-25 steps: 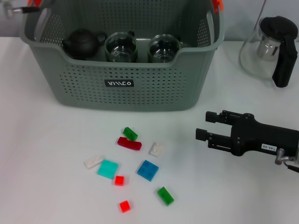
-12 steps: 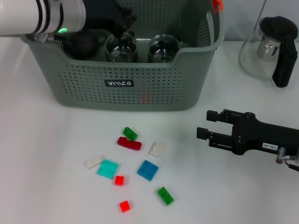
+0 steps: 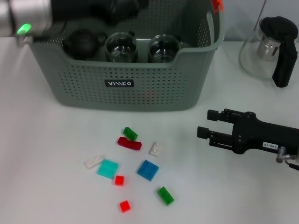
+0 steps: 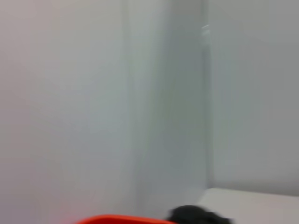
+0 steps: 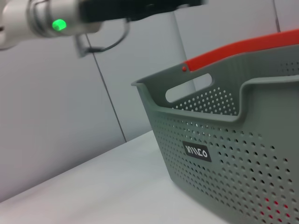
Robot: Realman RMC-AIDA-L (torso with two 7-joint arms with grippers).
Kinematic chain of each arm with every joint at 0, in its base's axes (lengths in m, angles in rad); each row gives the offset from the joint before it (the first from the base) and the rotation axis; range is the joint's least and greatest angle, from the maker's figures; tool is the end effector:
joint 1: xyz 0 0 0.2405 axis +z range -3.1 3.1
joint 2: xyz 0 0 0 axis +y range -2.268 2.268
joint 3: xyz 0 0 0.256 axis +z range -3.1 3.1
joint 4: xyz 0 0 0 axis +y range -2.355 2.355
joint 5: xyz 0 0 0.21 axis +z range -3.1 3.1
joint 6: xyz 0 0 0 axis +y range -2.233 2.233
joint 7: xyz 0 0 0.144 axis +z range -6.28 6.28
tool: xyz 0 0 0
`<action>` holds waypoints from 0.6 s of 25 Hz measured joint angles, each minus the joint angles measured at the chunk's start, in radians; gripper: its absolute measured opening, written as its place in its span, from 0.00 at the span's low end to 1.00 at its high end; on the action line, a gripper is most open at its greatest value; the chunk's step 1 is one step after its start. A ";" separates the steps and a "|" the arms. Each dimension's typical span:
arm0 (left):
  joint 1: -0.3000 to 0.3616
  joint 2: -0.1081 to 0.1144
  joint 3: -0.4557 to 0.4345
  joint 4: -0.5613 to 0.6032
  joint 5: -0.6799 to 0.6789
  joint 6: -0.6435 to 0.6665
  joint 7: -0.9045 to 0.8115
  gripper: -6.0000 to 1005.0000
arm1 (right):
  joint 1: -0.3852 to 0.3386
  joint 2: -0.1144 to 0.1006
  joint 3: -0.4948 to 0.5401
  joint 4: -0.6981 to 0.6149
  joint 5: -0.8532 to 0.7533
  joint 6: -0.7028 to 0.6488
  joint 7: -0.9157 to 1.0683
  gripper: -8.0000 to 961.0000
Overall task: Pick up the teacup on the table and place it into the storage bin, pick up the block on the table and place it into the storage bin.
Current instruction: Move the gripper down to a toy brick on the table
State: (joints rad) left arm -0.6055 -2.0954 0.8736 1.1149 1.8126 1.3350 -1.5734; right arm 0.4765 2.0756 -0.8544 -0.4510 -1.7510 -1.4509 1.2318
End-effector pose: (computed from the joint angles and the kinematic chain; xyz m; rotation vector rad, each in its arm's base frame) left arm -0.1523 0.4018 0.0666 -2.4965 -0.1937 -0.6968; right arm 0.2741 0.3099 -0.0368 -2.6496 0.7013 0.8316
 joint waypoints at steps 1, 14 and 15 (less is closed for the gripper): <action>0.018 0.001 -0.024 -0.007 -0.015 0.065 0.026 0.27 | 0.000 0.000 0.000 0.000 0.000 0.000 0.000 0.74; 0.211 -0.032 -0.164 -0.266 0.221 0.321 0.428 0.57 | 0.002 0.001 0.000 0.000 -0.001 0.001 0.006 0.74; 0.223 -0.038 -0.165 -0.268 0.236 0.313 0.461 0.57 | 0.002 0.001 0.000 0.000 -0.001 0.002 0.009 0.74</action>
State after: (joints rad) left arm -0.3823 -2.1332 0.7085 0.8470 2.0490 1.6481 -1.1122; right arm 0.4782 2.0770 -0.8544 -0.4510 -1.7518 -1.4490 1.2411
